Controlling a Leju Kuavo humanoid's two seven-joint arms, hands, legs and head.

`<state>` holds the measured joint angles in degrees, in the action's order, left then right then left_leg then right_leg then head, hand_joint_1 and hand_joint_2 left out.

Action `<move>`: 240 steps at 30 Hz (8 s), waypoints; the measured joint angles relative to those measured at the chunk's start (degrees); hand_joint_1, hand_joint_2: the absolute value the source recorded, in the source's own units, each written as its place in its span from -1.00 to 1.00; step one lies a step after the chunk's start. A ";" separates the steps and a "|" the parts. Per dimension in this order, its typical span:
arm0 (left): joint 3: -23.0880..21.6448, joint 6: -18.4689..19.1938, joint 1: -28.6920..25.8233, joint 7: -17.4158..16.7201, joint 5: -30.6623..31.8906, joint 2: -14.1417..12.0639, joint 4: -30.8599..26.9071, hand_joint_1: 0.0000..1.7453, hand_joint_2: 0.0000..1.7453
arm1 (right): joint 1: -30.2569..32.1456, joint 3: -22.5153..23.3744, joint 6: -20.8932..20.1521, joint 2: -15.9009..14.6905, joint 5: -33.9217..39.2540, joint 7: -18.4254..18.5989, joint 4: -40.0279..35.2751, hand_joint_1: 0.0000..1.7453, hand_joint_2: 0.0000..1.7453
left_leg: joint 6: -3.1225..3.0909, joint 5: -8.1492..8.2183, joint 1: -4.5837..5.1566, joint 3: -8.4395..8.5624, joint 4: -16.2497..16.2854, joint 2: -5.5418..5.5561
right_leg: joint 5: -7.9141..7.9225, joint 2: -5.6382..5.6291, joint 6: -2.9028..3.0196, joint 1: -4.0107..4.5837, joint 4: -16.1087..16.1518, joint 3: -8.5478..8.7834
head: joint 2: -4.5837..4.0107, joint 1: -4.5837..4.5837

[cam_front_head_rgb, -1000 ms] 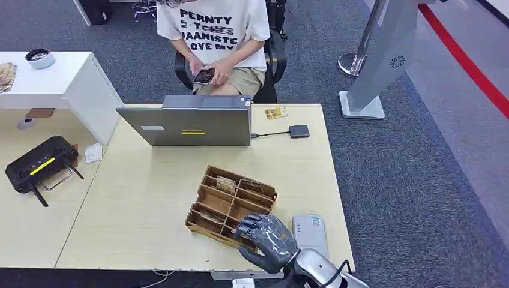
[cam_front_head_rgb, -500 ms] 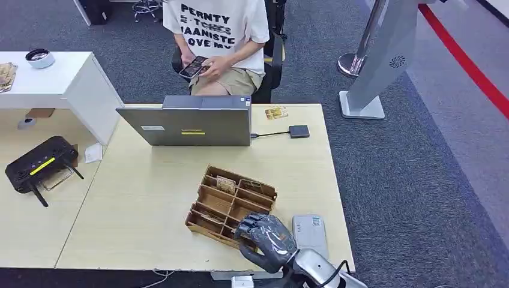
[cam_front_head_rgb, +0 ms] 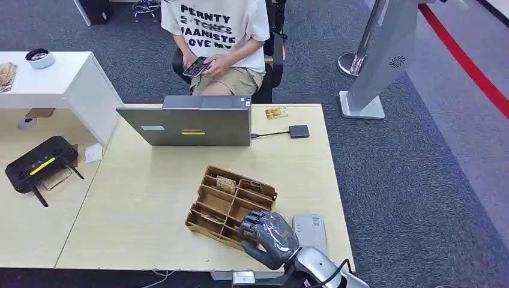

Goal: Pass the card to the sensor for recognition and then transmit it.

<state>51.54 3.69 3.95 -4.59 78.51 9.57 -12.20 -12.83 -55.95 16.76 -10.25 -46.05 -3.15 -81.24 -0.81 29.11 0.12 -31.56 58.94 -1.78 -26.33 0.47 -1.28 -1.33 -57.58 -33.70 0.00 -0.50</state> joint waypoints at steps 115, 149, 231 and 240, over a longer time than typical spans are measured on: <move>0.00 -0.44 0.17 0.98 1.36 0.50 0.00 -1.00 -1.00 | -2.84 -0.33 2.07 6.45 -4.35 -4.59 -6.71 -0.08 1.00 | 0.00 0.00 -0.01 -0.02 0.00 -0.01 | 0.00 -0.02 0.00 0.00 0.00 -0.01 | 0.00 0.00; 0.00 -0.17 0.20 2.14 1.81 0.48 0.00 -1.00 -1.00 | -7.82 -6.21 -0.20 7.85 -9.86 2.60 5.13 0.12 1.00 | 0.00 0.00 -0.02 -0.02 0.00 0.00 | 0.00 -0.01 0.00 0.01 0.00 -0.01 | 0.00 0.00; 0.00 -0.24 0.16 2.30 1.60 0.48 0.02 -1.00 -1.00 | -6.64 -0.55 -3.30 11.28 -9.18 4.94 11.89 1.00 1.00 | 0.00 0.00 -0.01 -0.02 0.00 0.00 | 0.00 0.00 0.00 0.01 0.00 -0.02 | 0.00 -0.02; 0.00 -0.26 0.16 2.29 1.60 0.48 0.00 -1.00 -1.00 | -6.48 -0.55 -3.43 11.41 -9.18 4.87 11.93 1.00 1.00 | 0.00 0.00 -0.02 -0.02 0.00 0.00 | 0.00 -0.01 0.00 0.01 0.00 -0.02 | 0.00 0.00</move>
<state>51.54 3.43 4.11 -2.30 80.11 10.05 -12.20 -19.32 -56.50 13.33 1.16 -55.23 1.73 -69.31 -0.80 29.11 0.10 -31.58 58.93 -1.79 -26.33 0.46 -1.28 -1.33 -57.58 -33.73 0.00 -0.50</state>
